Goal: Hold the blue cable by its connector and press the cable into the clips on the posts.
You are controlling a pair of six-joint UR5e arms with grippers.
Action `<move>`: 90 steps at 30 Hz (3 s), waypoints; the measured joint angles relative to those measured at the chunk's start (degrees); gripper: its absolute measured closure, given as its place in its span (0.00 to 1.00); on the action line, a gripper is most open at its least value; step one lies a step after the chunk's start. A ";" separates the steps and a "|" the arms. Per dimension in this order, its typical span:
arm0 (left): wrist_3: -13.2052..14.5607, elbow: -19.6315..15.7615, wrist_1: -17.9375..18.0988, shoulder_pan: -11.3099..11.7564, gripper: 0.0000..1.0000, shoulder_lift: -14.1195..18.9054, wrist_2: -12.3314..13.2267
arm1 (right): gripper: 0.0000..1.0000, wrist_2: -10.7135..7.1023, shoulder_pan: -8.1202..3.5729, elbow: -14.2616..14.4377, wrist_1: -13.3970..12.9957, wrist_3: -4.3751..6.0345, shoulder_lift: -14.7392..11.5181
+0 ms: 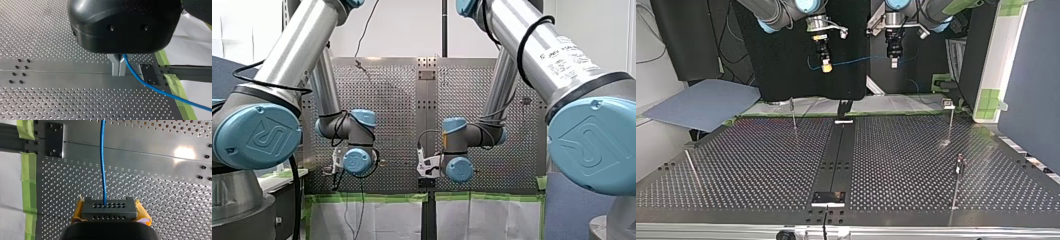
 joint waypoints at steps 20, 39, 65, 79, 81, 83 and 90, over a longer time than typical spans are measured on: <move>-1.52 2.99 -2.85 -0.22 1.00 3.27 0.99 | 1.00 2.40 -0.21 -2.46 3.53 2.50 -3.53; -5.93 5.61 -9.62 1.65 1.00 14.03 -3.97 | 1.00 -5.18 -2.92 -9.28 14.38 4.97 -14.39; -10.50 19.57 -24.59 6.66 1.00 29.08 -4.52 | 1.00 -12.68 -3.78 -23.89 29.38 5.07 -20.89; -9.24 20.47 -31.07 9.11 1.00 31.06 -4.42 | 1.00 -16.01 -3.18 -31.44 34.56 5.47 -19.17; -9.21 20.48 -31.43 9.28 1.00 31.07 -4.40 | 1.00 -16.17 -2.92 -32.61 34.91 5.50 -18.70; -9.19 20.48 -31.79 9.48 1.00 31.11 -4.41 | 1.00 -16.29 -2.67 -33.64 35.19 5.51 -18.35; -9.36 20.48 -32.04 10.53 1.00 31.95 -4.24 | 1.00 -16.59 -1.74 -35.65 35.68 5.54 -17.77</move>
